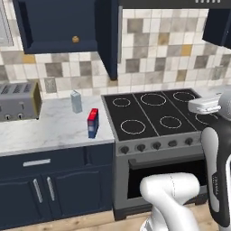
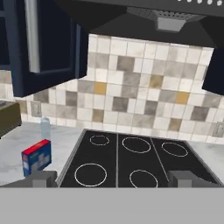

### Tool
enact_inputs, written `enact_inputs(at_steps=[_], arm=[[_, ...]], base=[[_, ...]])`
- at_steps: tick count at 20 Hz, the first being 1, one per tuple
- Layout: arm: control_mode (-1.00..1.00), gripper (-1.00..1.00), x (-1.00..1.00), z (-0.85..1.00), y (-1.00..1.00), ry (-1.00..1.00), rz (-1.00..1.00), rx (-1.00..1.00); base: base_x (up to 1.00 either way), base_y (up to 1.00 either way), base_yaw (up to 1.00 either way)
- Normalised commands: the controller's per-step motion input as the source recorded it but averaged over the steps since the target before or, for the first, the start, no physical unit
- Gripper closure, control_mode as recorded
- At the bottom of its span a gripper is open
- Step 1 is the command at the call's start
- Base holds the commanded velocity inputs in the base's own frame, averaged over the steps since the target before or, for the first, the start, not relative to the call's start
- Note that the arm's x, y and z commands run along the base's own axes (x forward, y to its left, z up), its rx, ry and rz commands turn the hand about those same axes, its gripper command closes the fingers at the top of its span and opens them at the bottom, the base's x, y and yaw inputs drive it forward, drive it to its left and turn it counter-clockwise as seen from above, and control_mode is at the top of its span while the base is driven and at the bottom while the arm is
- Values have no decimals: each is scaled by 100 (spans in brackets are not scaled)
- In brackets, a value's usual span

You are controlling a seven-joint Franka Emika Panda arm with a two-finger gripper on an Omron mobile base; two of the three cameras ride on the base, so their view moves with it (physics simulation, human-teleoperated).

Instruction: Pick the boxed food and boxed food from the counter and place them in the cabinets closest to them.

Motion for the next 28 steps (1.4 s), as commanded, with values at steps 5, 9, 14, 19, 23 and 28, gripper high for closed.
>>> enact_inputs(at_steps=[5,9,14,19,23,28], arm=[[100,-100,0,0,0,0,0,0],[100,-100,0,0,0,0,0,0],[100,-100,0,0,0,0,0,0],[100,-100,0,0,0,0,0,0],[100,-100,0,0,0,0,0,0],[100,-100,0,0,0,0,0,0]], base=[[-20,55,0],[-21,56,0],[-24,54,0],[-23,54,0],[-20,54,0],[-17,54,0]])
